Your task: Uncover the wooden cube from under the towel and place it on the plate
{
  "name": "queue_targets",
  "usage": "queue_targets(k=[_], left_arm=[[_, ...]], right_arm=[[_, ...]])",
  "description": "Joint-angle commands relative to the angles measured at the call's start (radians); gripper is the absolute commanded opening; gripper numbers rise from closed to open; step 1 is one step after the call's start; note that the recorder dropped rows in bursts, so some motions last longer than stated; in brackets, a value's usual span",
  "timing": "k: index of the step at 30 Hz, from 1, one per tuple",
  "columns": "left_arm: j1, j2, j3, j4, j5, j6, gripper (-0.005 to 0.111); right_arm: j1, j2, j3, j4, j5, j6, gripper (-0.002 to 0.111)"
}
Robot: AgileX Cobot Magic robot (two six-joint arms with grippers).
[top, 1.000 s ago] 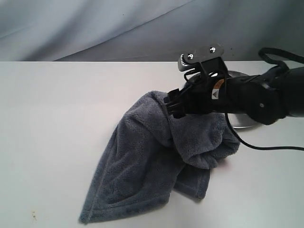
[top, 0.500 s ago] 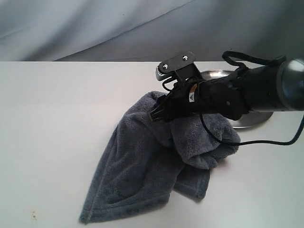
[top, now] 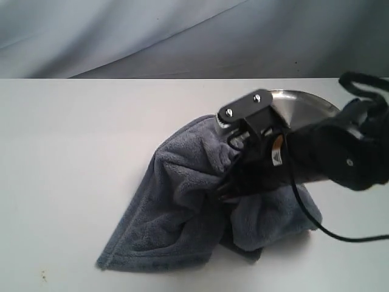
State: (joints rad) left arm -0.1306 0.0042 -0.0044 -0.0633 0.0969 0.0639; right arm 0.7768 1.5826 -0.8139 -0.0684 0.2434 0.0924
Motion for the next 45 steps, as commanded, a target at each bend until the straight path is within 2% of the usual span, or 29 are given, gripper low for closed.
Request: queue_targets(k=[1, 12, 14, 18, 23, 25, 32, 36, 45], left_arm=[[0.002, -0.004, 0.004, -0.002, -0.011, -0.003, 0.0], [0.002, -0.004, 0.004, -0.002, -0.011, -0.003, 0.0], [0.002, -0.004, 0.004, -0.002, -0.011, -0.003, 0.0], [0.002, -0.004, 0.004, -0.002, -0.011, -0.003, 0.0], [0.002, -0.004, 0.004, -0.002, -0.011, -0.003, 0.0], [0.002, -0.004, 0.004, -0.002, -0.011, -0.003, 0.0], [0.002, -0.004, 0.004, -0.002, -0.011, -0.003, 0.0], [0.002, -0.004, 0.004, -0.002, -0.011, -0.003, 0.0], [0.002, -0.004, 0.004, -0.002, -0.011, -0.003, 0.0]], right_arm=[[0.004, -0.004, 0.137, 0.042, -0.145, -0.003, 0.0], [0.002, -0.004, 0.231, 0.105, -0.173, 0.013, 0.0], [0.002, -0.004, 0.251, 0.107, -0.21, 0.013, 0.003], [0.002, -0.004, 0.27, 0.116, -0.243, 0.013, 0.021], [0.002, -0.007, 0.3, 0.138, -0.278, 0.013, 0.055], [0.002, -0.026, 0.3, 0.147, -0.291, 0.013, 0.061], [0.025, -0.198, 0.3, 0.174, -0.481, 0.013, 0.062], [0.022, -0.215, 0.295, 0.176, -0.601, -0.006, 0.062], [0.022, -0.016, 0.07, 0.175, -0.455, -0.1, 0.062]])
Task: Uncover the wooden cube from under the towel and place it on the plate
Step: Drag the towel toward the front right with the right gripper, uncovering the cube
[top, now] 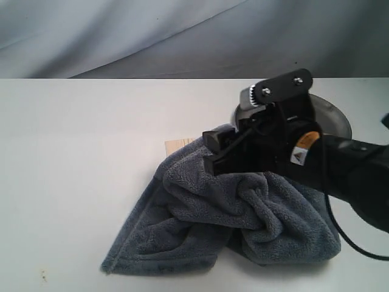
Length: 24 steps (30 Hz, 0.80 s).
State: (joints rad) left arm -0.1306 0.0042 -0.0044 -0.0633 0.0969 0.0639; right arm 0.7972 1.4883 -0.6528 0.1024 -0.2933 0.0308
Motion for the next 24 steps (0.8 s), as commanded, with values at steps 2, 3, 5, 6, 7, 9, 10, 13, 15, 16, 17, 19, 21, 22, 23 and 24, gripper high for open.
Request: queue_targets(k=[2, 3, 5, 6, 7, 9, 10, 13, 15, 16, 17, 19, 21, 22, 23, 24], left_arm=[[0.002, -0.004, 0.004, -0.002, -0.011, -0.003, 0.0], [0.002, -0.004, 0.004, -0.002, -0.011, -0.003, 0.0], [0.002, -0.004, 0.004, -0.002, -0.011, -0.003, 0.0], [0.002, -0.004, 0.004, -0.002, -0.011, -0.003, 0.0], [0.002, -0.004, 0.004, -0.002, -0.011, -0.003, 0.0], [0.002, -0.004, 0.004, -0.002, -0.011, -0.003, 0.0], [0.002, -0.004, 0.004, -0.002, -0.011, -0.003, 0.0], [0.002, -0.004, 0.004, -0.002, -0.011, -0.003, 0.0], [0.002, -0.004, 0.004, -0.002, -0.011, -0.003, 0.0], [0.002, -0.004, 0.004, -0.002, -0.011, -0.003, 0.0], [0.002, -0.004, 0.004, -0.002, -0.011, -0.003, 0.0], [0.002, -0.004, 0.004, -0.002, -0.011, -0.003, 0.0], [0.002, -0.004, 0.004, -0.002, -0.011, -0.003, 0.0], [0.002, -0.004, 0.004, -0.002, -0.011, -0.003, 0.0], [0.002, -0.004, 0.004, -0.002, -0.011, -0.003, 0.0], [0.002, -0.004, 0.004, -0.002, -0.011, -0.003, 0.0]], right_arm=[[0.002, 0.126, -0.123, 0.014, 0.107, -0.092, 0.059], [0.002, 0.147, -0.13, 0.019, 0.107, -0.116, 0.058], [0.002, 0.176, -0.14, 0.021, 0.099, -0.155, 0.056], [0.002, 0.181, -0.14, 0.021, 0.091, -0.162, 0.055], [0.002, 0.189, -0.14, 0.021, 0.092, -0.167, 0.054], [-0.001, 0.2, -0.14, 0.022, 0.092, -0.189, 0.054], [-0.006, 0.203, -0.14, 0.022, 0.092, -0.191, 0.054], [-0.009, 0.205, -0.14, 0.026, 0.109, -0.191, 0.054], [-0.009, 0.205, -0.14, 0.026, 0.127, -0.191, 0.053], [-0.009, 0.205, -0.14, 0.026, 0.141, -0.194, 0.05], [-0.009, 0.205, -0.14, 0.026, 0.154, -0.196, 0.046], [-0.009, 0.205, -0.14, 0.022, 0.179, -0.206, 0.036], [-0.009, 0.205, -0.14, 0.018, 0.199, -0.212, 0.023], [-0.009, 0.205, -0.14, 0.018, 0.21, -0.212, 0.017], [-0.009, 0.205, -0.14, 0.018, 0.222, -0.212, 0.011], [-0.009, 0.203, -0.14, 0.018, 0.241, -0.212, 0.005]])
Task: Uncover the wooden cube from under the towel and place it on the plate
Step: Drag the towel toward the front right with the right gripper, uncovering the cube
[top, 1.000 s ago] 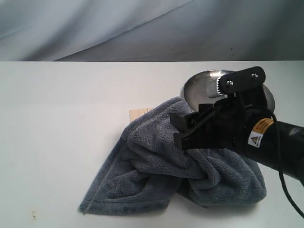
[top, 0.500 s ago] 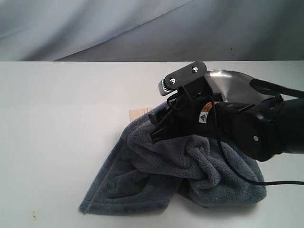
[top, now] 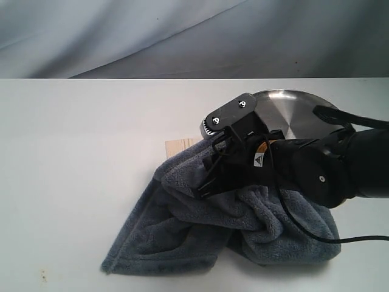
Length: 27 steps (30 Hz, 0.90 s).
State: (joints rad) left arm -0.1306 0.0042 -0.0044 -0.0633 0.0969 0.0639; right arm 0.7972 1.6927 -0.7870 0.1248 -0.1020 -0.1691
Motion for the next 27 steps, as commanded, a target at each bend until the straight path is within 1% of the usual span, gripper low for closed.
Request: queue_targets(k=[1, 4, 11, 15, 23, 27], left_arm=[[0.002, -0.004, 0.004, -0.002, -0.011, -0.003, 0.0], [0.002, -0.004, 0.004, -0.002, -0.011, -0.003, 0.0], [0.002, -0.004, 0.004, -0.002, -0.011, -0.003, 0.0], [0.002, -0.004, 0.004, -0.002, -0.011, -0.003, 0.0], [0.002, -0.004, 0.004, -0.002, -0.011, -0.003, 0.0], [0.002, -0.004, 0.004, -0.002, -0.011, -0.003, 0.0]], right_arm=[[-0.009, -0.004, -0.001, -0.004, 0.069, -0.012, 0.001], [-0.007, -0.037, 0.043, -0.004, 0.089, -0.01, 0.0], [-0.009, -0.191, 0.231, 0.024, 0.086, 0.024, 0.0], [-0.009, -0.184, 0.306, 0.053, 0.047, 0.026, 0.0], [-0.009, -0.032, 0.324, 0.111, -0.067, 0.026, 0.0], [-0.006, -0.067, 0.324, 0.124, -0.072, 0.037, 0.0]])
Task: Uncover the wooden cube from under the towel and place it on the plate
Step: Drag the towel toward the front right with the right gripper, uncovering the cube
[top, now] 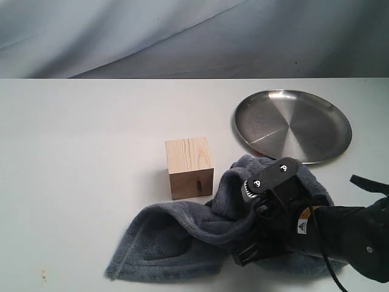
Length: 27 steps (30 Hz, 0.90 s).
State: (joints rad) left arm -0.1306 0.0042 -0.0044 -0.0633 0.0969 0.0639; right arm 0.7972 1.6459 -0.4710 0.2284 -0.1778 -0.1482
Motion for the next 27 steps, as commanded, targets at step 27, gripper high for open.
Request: queue_targets(k=[27], left_arm=[[0.002, -0.004, 0.004, -0.002, -0.011, -0.003, 0.0]], right_arm=[[-0.008, -0.04, -0.052, 0.053, -0.235, -0.005, 0.019]])
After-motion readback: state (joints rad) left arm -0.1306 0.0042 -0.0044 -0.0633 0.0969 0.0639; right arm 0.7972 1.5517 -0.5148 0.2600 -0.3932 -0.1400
